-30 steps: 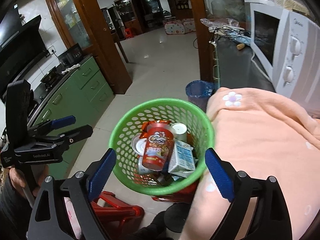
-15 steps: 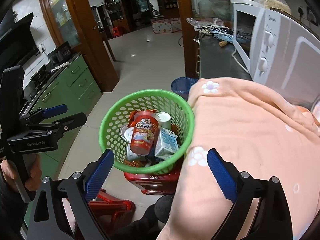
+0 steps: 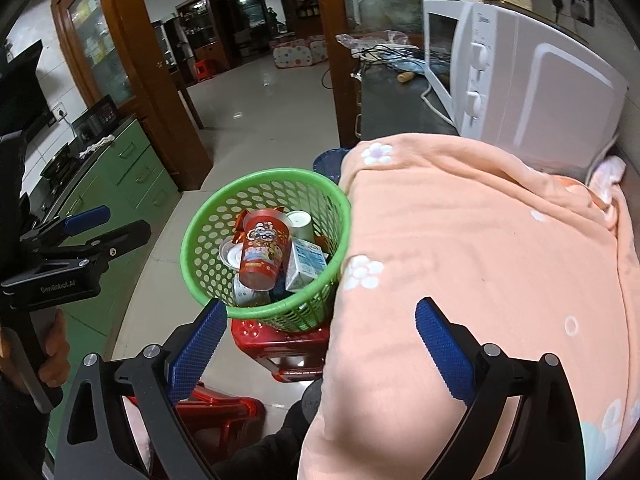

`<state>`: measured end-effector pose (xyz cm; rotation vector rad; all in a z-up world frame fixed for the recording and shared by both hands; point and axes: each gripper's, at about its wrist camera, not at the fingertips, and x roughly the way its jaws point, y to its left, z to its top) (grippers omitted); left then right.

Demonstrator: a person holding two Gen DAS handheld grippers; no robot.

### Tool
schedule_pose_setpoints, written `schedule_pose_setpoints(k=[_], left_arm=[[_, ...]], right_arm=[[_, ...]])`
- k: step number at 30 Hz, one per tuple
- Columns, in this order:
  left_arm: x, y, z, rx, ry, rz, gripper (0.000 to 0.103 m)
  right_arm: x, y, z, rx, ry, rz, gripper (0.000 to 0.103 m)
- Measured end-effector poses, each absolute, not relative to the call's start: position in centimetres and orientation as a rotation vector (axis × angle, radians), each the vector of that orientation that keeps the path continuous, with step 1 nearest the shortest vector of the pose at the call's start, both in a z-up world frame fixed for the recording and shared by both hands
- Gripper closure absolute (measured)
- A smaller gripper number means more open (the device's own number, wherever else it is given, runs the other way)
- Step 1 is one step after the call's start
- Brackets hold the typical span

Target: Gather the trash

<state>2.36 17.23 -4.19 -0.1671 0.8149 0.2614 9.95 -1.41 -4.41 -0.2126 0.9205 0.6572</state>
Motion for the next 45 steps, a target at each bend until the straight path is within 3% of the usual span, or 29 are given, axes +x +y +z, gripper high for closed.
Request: schedule_pose_setpoints(k=[45], left_arm=[[-1.4, 10.7, 0.6, -0.162, 0.638, 0.147, 0.005]], right_arm=[[6.1, -9.5, 0.4, -0.054, 0.812, 0.506, 0.009]])
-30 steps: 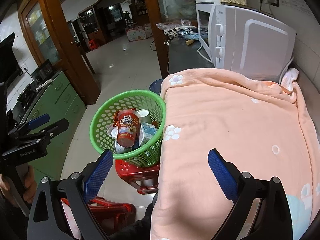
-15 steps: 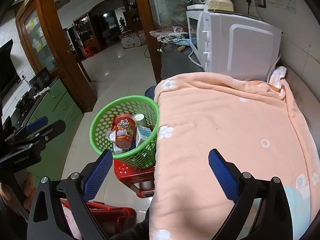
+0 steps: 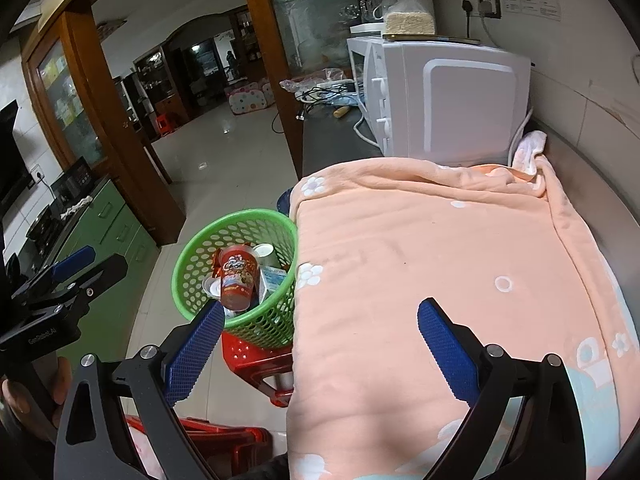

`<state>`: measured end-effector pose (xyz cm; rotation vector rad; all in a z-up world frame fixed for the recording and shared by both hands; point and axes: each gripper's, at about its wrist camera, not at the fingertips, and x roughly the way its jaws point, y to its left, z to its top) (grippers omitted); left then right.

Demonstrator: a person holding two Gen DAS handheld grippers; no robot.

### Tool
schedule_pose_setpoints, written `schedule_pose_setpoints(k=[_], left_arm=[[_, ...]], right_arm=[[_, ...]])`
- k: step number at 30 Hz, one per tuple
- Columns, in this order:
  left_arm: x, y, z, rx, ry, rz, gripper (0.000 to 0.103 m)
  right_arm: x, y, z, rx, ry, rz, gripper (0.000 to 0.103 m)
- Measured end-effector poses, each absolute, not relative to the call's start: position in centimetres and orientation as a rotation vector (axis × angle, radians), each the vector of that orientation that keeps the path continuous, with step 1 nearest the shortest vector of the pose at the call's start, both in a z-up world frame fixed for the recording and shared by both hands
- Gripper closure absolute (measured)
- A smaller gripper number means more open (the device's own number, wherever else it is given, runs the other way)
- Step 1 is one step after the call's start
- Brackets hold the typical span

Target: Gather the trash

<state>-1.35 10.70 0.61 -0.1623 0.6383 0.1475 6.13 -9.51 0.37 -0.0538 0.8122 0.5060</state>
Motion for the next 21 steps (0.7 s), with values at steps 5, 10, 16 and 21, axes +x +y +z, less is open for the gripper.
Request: schedule_pose_setpoints(k=[5, 10, 16, 21], left_arm=[[-1.63, 10.53, 0.66, -0.165, 0.632, 0.137, 0.005], [-1.53, 10.2, 0.69, -0.154, 0.633, 0.129, 0.005], [-1.47, 10.06, 0.75, -0.155, 0.629, 0.131, 0.005], [-1.55, 10.05, 0.73, -0.154, 0.632, 0.131, 0.005]], right_arm=[[5.89, -9.98, 0.66, -0.043, 0.806, 0.498, 0.009], [5.78, -10.17, 0.81, -0.036, 0.802, 0.495, 0.009], [5.92, -10.24, 0.9, -0.036, 0.801, 0.493, 0.009], [5.88, -10.39, 0.94, -0.038, 0.799, 0.49, 0.009]])
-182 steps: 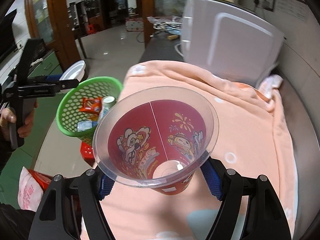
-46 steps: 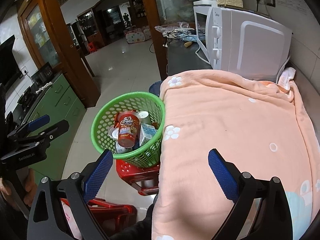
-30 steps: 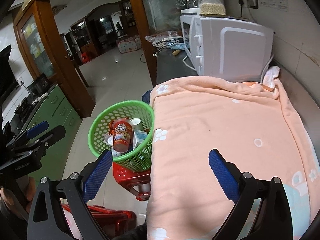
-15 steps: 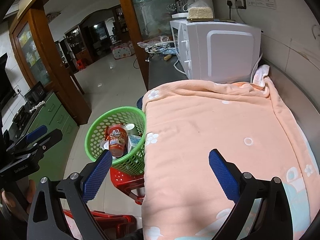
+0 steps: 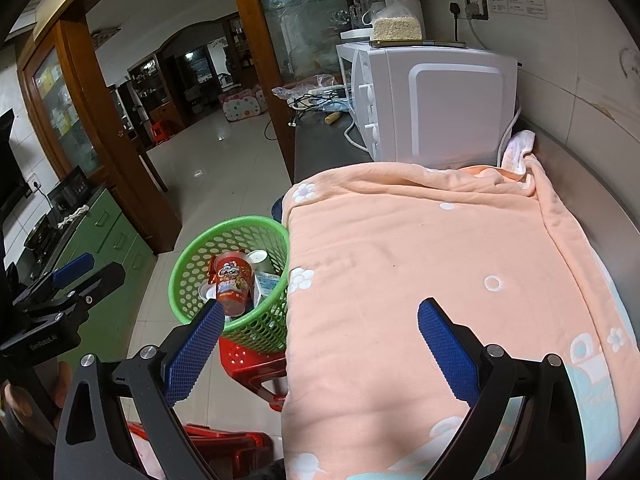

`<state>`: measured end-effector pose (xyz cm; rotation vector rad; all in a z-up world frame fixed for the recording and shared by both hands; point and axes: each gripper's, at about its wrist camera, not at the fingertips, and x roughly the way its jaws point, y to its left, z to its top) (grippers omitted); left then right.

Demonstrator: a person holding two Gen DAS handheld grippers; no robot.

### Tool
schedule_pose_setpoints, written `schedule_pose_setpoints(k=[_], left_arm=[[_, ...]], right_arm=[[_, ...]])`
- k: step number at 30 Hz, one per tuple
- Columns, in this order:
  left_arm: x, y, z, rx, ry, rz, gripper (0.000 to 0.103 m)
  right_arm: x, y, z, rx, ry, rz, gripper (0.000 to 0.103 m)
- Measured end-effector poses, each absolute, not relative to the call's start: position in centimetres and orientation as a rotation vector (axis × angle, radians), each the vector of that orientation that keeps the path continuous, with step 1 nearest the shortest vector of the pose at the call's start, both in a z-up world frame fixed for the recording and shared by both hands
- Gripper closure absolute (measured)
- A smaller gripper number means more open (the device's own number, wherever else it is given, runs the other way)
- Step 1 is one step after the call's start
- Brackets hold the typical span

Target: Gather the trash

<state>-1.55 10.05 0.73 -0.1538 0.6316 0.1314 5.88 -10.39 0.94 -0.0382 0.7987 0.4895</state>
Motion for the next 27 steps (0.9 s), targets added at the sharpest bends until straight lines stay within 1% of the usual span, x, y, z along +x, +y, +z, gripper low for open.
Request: schedule_pose_setpoints(k=[27], left_arm=[[-1.55, 9.81, 0.52, -0.149, 0.633, 0.127, 0.005]], right_arm=[[5.96, -10.51, 0.99, -0.035, 0.797, 0.49, 0.009]])
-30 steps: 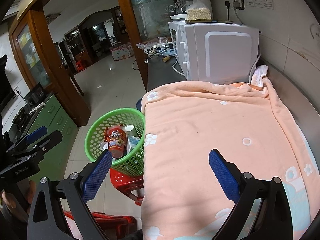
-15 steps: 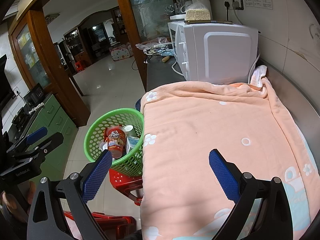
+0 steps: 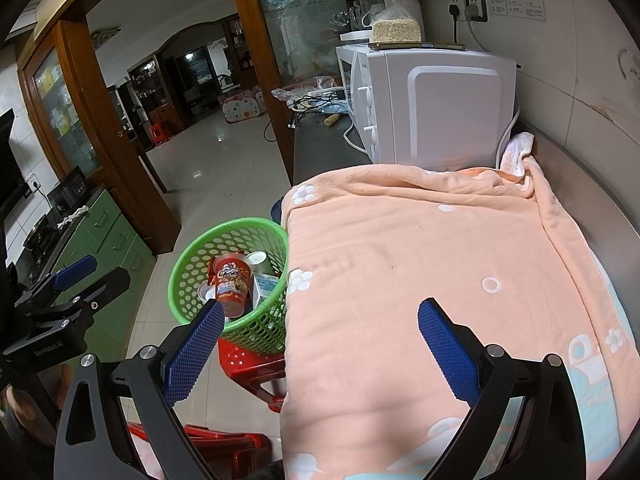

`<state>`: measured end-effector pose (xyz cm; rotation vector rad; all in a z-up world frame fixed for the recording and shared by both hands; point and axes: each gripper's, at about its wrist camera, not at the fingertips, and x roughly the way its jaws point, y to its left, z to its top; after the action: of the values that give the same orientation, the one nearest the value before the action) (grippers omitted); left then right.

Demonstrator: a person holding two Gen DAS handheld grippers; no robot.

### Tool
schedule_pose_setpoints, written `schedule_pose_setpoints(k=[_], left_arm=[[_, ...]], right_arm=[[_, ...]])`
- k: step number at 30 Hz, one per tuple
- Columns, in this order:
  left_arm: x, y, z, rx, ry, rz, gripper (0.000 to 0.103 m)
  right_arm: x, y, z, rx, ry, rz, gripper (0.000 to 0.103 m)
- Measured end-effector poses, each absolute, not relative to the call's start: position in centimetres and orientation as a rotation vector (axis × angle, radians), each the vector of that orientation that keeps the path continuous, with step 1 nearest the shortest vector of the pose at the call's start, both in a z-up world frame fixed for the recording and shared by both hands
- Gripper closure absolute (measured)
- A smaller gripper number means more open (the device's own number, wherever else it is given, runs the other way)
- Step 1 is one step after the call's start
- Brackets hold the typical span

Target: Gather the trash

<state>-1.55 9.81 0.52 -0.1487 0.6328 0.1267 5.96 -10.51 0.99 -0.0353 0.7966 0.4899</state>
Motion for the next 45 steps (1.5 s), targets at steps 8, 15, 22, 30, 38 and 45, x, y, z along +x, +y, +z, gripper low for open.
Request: schedule_pose_setpoints(k=[8, 15, 22, 30, 38, 45], left_arm=[[-1.51, 9.8, 0.49, -0.146, 0.635, 0.127, 0.005], [-1.51, 9.83, 0.49, -0.147, 0.634, 0.126, 0.005], [-1.45, 9.8, 0.5, -0.147, 0.635, 0.127, 0.005], [-1.41, 9.8, 0.5, -0.144, 0.635, 0.126, 0.005], [-1.38, 9.79, 0.51, -0.144, 0.634, 0.126, 0.005], [-1.35, 9.76, 0.5, -0.144, 0.635, 0.125, 0.005]], right_arm=[[5.9, -10.56, 1.05, -0.036, 0.797, 0.49, 0.009], [6.04, -10.63, 1.29, -0.037, 0.796, 0.493, 0.009], [5.92, -10.58, 1.27, -0.035, 0.794, 0.491, 0.009], [5.95, -10.58, 1.24, -0.036, 0.797, 0.491, 0.009], [5.85, -10.51, 1.38, -0.036, 0.796, 0.493, 0.009], [5.82, -10.49, 1.36, -0.038, 0.796, 0.494, 0.009]])
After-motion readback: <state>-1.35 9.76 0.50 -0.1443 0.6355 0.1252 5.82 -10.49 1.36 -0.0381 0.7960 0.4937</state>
